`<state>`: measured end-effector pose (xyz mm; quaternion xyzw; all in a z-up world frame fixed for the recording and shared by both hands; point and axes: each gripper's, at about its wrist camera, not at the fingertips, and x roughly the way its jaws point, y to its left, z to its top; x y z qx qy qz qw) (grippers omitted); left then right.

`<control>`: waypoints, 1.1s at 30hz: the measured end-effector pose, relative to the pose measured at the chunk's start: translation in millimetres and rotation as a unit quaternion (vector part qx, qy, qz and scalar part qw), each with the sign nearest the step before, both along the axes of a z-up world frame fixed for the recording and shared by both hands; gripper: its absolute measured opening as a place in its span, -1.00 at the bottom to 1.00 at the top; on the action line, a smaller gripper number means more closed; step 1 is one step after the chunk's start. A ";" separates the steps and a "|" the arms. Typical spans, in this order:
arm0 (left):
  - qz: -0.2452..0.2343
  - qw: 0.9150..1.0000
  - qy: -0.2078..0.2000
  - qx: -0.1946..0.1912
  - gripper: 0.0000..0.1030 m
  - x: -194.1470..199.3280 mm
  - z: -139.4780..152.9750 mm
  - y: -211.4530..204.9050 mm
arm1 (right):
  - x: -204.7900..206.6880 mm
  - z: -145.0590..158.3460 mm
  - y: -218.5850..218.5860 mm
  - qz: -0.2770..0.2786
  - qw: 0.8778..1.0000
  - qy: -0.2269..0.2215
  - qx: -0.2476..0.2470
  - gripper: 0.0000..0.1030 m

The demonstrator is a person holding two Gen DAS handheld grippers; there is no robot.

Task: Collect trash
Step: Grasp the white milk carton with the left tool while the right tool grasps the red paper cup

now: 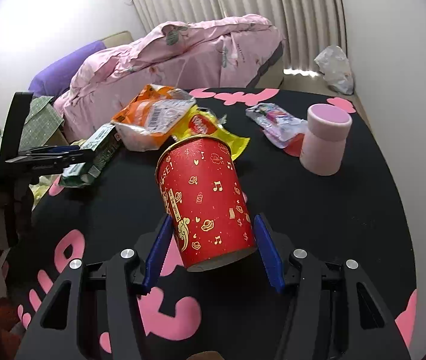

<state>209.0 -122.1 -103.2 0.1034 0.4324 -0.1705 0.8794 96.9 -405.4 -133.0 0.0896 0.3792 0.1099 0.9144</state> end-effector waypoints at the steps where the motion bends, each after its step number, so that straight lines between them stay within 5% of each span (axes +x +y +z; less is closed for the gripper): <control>1: -0.003 1.000 0.000 -0.001 0.30 -1.5 1.3 5.3 | -2.4 0.1 2.2 0.002 1.000 0.000 -0.001 0.04; 7: -0.005 0.996 0.043 -0.074 0.30 8.6 6.2 28.0 | -9.3 0.1 12.6 0.008 1.000 -0.011 -0.025 0.04; 13: -0.012 0.997 0.066 -0.026 0.30 47.7 -1.9 -7.9 | -9.3 4.0 15.4 0.007 0.999 -0.019 -0.040 0.04; 19: 0.018 0.995 0.092 -0.043 0.09 71.1 -6.8 -2.4 | -11.7 5.9 15.8 0.004 0.999 -0.022 -0.036 0.04; 33: -0.002 0.991 -0.041 -0.127 0.01 -19.8 62.2 32.6 | -14.4 37.1 32.6 0.010 0.996 -0.063 -0.060 0.04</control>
